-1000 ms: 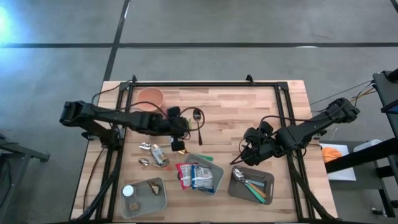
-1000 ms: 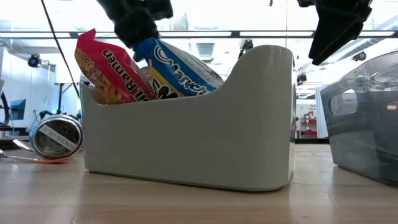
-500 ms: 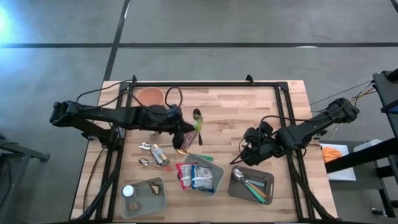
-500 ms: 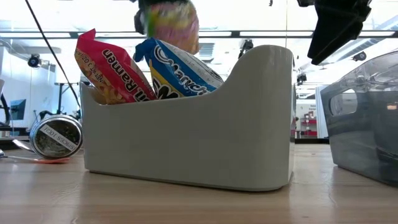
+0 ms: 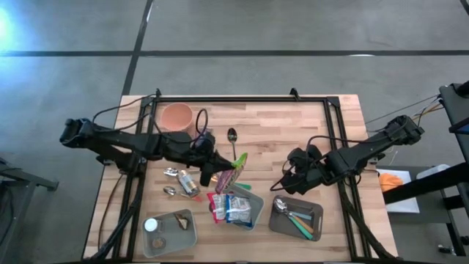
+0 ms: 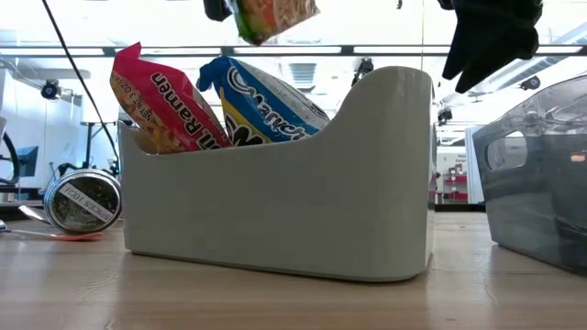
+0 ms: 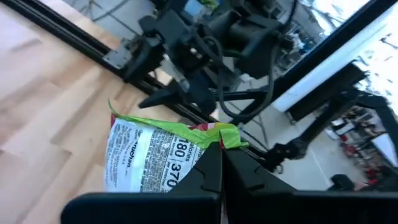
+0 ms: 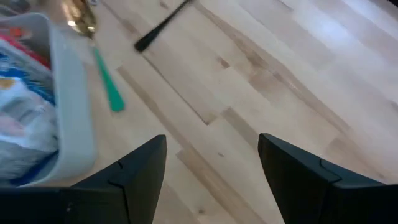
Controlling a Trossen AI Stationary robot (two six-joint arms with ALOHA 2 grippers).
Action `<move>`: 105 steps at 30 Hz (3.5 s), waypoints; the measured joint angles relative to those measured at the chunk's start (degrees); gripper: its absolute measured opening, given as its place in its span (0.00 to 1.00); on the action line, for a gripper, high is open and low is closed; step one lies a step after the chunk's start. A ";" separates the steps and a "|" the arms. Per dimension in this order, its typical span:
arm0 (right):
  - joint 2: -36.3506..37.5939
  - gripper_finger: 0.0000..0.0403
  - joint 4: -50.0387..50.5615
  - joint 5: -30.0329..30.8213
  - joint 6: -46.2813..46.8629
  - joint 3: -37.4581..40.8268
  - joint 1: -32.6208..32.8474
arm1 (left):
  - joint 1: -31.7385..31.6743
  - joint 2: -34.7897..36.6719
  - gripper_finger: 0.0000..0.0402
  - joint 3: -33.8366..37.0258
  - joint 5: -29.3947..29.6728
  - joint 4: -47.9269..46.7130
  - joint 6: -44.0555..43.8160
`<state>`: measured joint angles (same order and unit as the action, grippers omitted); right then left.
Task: Pick & Place Food Item
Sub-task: Put the green noodle pack into the right gray bin
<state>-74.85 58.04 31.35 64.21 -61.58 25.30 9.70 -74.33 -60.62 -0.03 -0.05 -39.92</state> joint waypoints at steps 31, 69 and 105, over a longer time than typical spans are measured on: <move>0.14 0.63 -10.70 -7.41 6.63 -0.98 3.40 | 8.87 -17.46 0.00 0.35 -2.80 24.27 -10.03; -1.90 0.63 -44.80 -0.13 -0.07 -0.87 7.80 | 9.28 -14.65 0.00 3.54 -6.01 30.54 5.07; -2.19 0.06 -45.46 0.62 -2.36 -0.87 7.32 | 8.54 -14.58 0.00 3.54 -6.40 33.42 5.48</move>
<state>-77.03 12.58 31.97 61.85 -62.46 32.62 18.24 -88.92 -57.08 -6.44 33.36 -34.44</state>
